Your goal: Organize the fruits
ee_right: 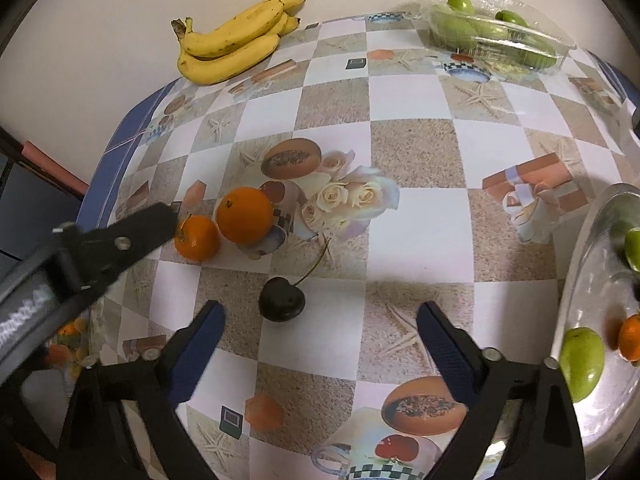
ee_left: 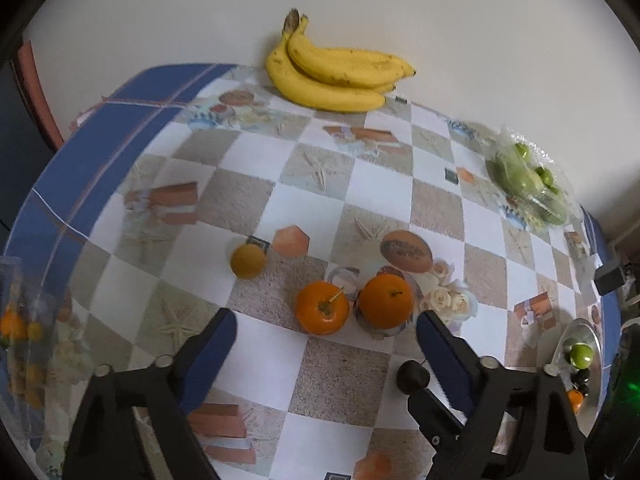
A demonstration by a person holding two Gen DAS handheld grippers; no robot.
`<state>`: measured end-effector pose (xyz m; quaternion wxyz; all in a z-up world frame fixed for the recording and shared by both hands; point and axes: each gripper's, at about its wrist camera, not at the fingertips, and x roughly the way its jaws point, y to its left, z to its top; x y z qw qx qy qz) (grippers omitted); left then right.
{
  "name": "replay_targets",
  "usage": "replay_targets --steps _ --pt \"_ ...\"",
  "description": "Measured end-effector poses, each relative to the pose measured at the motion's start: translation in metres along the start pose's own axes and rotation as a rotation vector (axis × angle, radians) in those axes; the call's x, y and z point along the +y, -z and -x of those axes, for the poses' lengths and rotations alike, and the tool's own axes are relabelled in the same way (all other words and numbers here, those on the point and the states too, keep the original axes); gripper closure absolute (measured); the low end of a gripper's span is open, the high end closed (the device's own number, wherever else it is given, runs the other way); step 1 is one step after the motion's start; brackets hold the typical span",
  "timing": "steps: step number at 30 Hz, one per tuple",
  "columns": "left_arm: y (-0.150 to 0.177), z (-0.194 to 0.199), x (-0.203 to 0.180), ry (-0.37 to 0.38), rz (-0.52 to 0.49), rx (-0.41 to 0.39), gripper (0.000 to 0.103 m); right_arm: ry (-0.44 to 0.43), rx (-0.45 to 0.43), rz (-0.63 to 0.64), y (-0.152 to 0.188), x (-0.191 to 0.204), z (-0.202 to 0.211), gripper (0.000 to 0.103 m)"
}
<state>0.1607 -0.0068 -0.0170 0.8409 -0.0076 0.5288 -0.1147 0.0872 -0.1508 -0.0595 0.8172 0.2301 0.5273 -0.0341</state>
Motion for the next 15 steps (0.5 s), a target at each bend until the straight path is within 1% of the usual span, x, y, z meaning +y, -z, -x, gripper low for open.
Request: replay_targets --steps 1,3,5,7,8,9,10,12,15 --pt "0.001 -0.003 0.000 -0.001 -0.002 0.009 0.016 -0.003 0.004 0.000 0.000 0.000 -0.002 0.018" --pt "0.002 -0.010 0.000 0.008 -0.002 0.026 0.024 -0.012 0.012 0.001 0.000 0.002 -0.005 0.025" --pt "0.003 -0.014 0.000 0.021 0.006 0.034 0.027 -0.020 0.017 0.004 0.000 0.004 -0.007 0.030" --pt "0.003 -0.018 0.000 0.028 0.003 0.037 0.030 -0.030 0.021 0.007 0.000 0.006 -0.010 0.032" --pt "0.003 -0.019 0.000 0.034 0.002 0.038 0.035 -0.035 0.023 0.009 0.000 0.007 -0.011 0.037" --pt "0.003 -0.021 0.000 0.039 0.005 0.040 0.037 -0.040 0.025 0.013 0.000 0.008 -0.012 0.042" --pt "0.002 -0.022 0.001 0.043 0.008 0.041 0.038 -0.041 0.027 0.015 0.000 0.008 -0.012 0.045" --pt "0.002 -0.026 0.003 0.046 0.013 0.045 0.046 -0.041 0.026 0.016 -0.001 0.009 -0.013 0.050" --pt "0.004 -0.029 0.004 0.046 0.016 0.053 0.054 -0.051 0.023 0.009 -0.001 0.009 -0.013 0.057"
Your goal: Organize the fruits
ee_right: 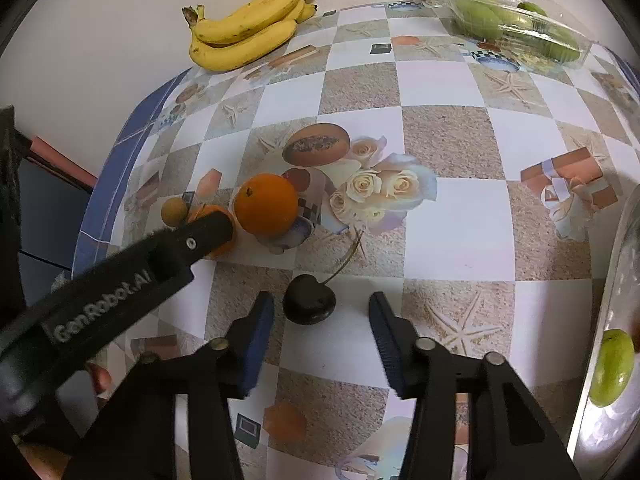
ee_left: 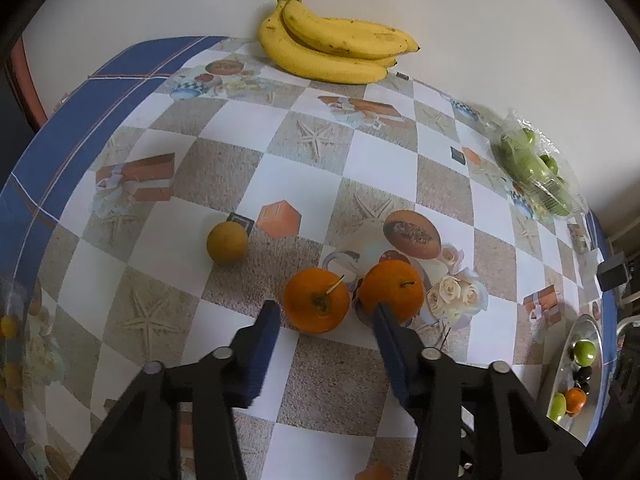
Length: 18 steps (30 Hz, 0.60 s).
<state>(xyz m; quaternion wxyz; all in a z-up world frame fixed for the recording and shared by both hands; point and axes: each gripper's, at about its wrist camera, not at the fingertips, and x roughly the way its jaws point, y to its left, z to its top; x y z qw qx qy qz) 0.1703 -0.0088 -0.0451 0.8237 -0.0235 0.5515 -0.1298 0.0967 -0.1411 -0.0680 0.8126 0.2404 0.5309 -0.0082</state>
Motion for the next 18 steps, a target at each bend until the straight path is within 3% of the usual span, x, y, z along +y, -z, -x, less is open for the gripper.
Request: replay_targets --steps 6,10,18 --pt "0.0002 -0.0036 0.0006 -0.002 0.000 0.003 0.058 -0.020 0.001 -0.010 -0.0002 -0.0013 -0.0014 0.066" --pt "-0.0012 -0.0025 0.0028 -0.015 0.002 -0.006 0.069 -0.047 0.008 -0.015 -0.0004 -0.0027 -0.0023 0.071" --pt "-0.0007 -0.0019 0.0039 -0.010 0.002 -0.008 0.070 -0.058 0.013 -0.017 -0.0005 -0.0003 -0.0025 0.076"
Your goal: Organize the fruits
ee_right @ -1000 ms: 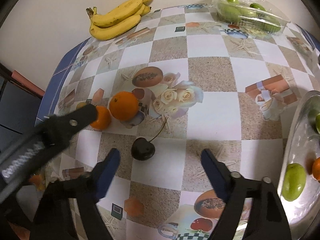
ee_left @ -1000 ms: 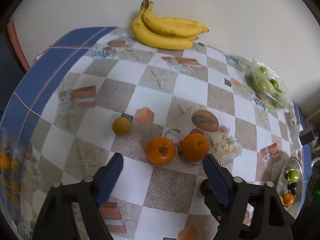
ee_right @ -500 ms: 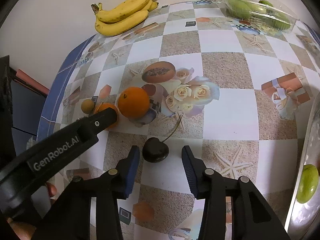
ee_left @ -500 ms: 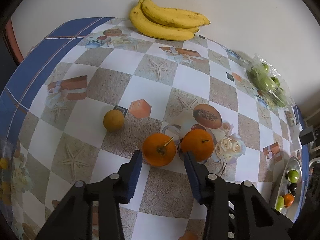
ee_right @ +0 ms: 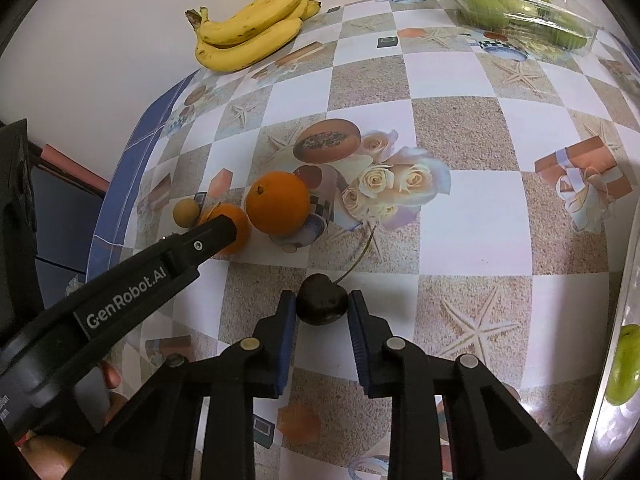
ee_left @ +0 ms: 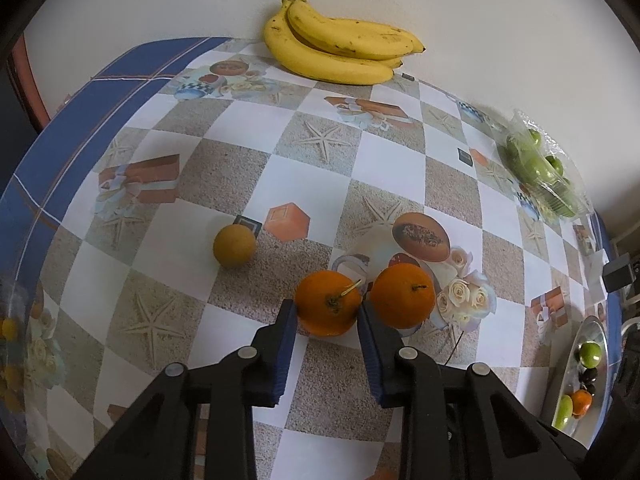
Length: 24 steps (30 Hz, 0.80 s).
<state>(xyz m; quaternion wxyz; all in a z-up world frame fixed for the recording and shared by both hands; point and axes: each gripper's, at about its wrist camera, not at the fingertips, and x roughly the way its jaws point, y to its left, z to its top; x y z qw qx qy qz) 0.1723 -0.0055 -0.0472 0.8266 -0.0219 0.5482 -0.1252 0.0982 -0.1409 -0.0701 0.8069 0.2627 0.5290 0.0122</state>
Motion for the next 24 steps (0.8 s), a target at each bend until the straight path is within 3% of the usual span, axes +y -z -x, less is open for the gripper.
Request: replay_targets --steps 4,7,12,14,17,24 --pt "0.000 0.003 -0.001 0.007 -0.001 -0.005 0.073 -0.004 0.000 -0.001 0.000 0.001 0.002 0.076" --pt "-0.001 0.008 -0.002 0.007 -0.006 -0.016 0.083 -0.014 -0.006 -0.004 0.000 0.002 0.006 0.076" --pt "-0.002 0.008 -0.002 -0.010 0.006 -0.025 0.081 -0.017 -0.012 -0.001 0.000 0.003 0.014 0.076" --pt "-0.003 0.008 0.000 -0.007 0.014 -0.031 0.075 -0.019 -0.009 0.000 0.000 0.003 0.015 0.076" --pt "-0.004 0.004 0.003 -0.005 0.034 -0.023 0.048 -0.022 -0.007 -0.003 -0.001 0.002 0.015 0.076" --pt "-0.003 -0.008 0.002 0.015 0.035 -0.003 0.050 -0.024 -0.009 -0.004 0.000 0.001 0.016 0.076"
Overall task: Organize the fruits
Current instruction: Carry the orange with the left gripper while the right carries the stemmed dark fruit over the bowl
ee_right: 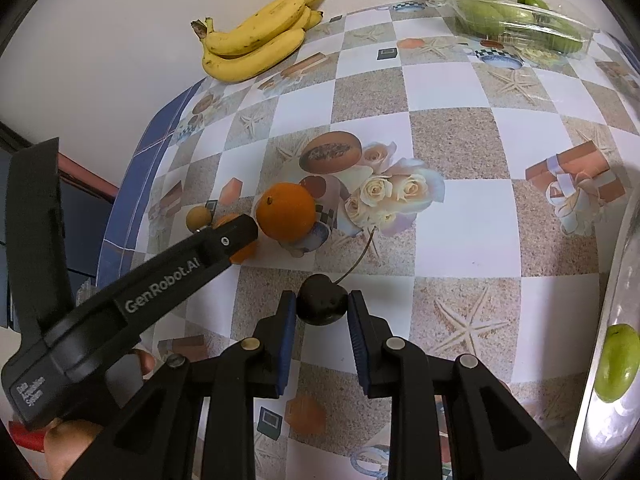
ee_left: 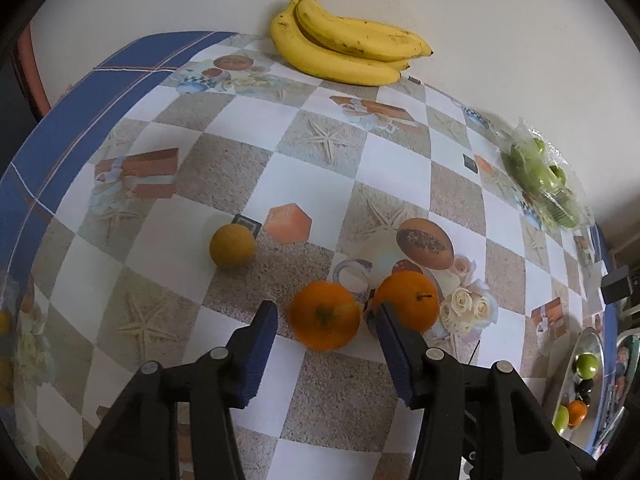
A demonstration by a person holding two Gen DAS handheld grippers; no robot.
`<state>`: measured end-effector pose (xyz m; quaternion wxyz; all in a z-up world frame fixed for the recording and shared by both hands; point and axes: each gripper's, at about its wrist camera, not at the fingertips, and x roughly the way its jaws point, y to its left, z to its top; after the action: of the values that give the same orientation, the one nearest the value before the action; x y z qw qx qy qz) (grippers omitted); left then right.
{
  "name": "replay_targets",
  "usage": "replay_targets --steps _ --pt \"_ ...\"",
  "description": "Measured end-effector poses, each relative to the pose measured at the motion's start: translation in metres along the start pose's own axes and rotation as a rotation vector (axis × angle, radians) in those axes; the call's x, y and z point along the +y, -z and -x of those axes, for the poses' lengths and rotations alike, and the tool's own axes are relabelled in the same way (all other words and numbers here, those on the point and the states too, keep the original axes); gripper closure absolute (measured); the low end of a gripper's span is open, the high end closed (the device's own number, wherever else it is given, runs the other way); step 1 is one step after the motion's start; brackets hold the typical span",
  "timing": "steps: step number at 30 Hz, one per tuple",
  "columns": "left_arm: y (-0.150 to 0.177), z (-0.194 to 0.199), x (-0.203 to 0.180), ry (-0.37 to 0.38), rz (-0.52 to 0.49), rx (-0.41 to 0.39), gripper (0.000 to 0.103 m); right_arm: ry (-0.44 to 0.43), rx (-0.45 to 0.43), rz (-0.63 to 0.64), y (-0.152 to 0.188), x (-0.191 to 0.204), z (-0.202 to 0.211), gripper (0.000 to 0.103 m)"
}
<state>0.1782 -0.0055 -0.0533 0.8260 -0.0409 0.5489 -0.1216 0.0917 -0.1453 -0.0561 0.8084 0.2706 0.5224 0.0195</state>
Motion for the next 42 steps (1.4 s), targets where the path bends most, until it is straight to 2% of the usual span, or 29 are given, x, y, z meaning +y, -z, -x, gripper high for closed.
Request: replay_targets --steps 1,2,3,16,26,32,42 --pt "0.000 0.000 0.000 0.004 0.000 -0.003 0.054 -0.001 0.000 -0.003 0.000 0.000 0.000 0.076" --pt "0.000 0.001 0.000 0.008 -0.001 -0.005 0.063 -0.002 0.001 -0.005 0.000 -0.001 0.000 0.076" --pt "0.000 0.001 0.000 0.004 0.001 -0.006 0.064 -0.003 0.002 -0.006 0.000 -0.001 0.000 0.076" --pt "-0.001 0.024 -0.001 -0.024 0.006 -0.021 0.065 -0.020 -0.011 -0.003 -0.002 -0.002 0.011 0.076" --pt "0.004 0.048 -0.014 -0.037 -0.009 -0.051 0.065 -0.004 -0.031 -0.030 -0.004 -0.017 0.031 0.076" --pt "0.009 0.054 -0.030 -0.032 -0.030 -0.056 0.065 0.033 -0.052 -0.057 -0.006 -0.038 0.048 0.076" --pt "0.025 0.063 -0.078 0.016 -0.099 -0.070 0.065 0.104 -0.096 -0.134 -0.009 -0.086 0.083 0.076"
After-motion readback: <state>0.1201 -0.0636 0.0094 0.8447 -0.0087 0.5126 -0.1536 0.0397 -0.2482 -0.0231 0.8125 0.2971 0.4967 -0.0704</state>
